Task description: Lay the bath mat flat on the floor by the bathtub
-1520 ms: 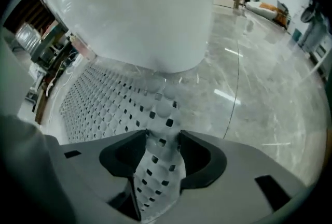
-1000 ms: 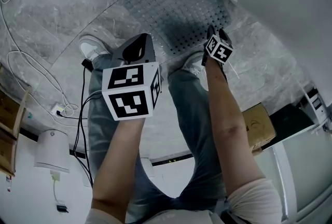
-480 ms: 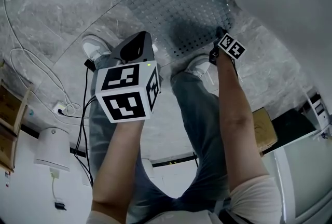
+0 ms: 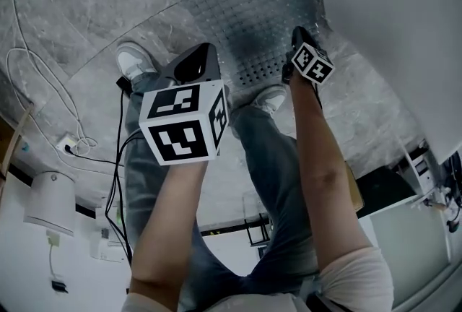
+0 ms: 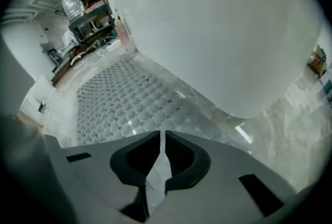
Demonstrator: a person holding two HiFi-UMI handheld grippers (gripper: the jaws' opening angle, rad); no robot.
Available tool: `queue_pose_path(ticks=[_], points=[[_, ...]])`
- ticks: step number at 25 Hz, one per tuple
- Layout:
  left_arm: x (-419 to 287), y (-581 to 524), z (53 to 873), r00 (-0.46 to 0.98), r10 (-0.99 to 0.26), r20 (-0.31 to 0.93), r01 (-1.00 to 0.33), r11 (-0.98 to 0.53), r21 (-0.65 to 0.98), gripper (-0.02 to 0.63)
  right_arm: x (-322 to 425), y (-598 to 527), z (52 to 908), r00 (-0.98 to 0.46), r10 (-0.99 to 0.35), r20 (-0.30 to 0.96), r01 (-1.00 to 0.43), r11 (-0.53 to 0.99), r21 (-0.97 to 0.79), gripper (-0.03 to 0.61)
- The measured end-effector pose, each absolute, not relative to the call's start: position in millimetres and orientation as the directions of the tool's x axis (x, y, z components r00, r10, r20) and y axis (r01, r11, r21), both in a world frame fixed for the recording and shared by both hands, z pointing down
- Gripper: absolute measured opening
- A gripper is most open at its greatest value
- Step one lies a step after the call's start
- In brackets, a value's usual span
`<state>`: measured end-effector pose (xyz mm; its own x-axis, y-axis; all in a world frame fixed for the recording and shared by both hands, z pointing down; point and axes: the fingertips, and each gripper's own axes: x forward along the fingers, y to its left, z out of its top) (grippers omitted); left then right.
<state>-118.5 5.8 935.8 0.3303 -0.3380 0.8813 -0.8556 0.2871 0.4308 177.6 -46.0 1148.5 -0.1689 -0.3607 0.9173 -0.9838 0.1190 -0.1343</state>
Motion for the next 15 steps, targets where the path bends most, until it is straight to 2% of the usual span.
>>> queue_pose_path(ticks=[6, 15], points=[[-199.9, 1.4, 938.4, 0.247, -0.369, 0.896, -0.803, 0.44, 0.402, 0.015, 30.2, -107.8, 1131.4, -0.394, -0.383, 0.836, -0.909, 0.297, -0.293, 0.051], [-325.1, -29.3, 923.2, 0.189, -0.43, 0.883, -0.764, 0.5, 0.407, 0.016, -149.4, -160.7, 1130.2, -0.501, -0.374, 0.78, -0.835, 0.443, -0.325, 0.052]])
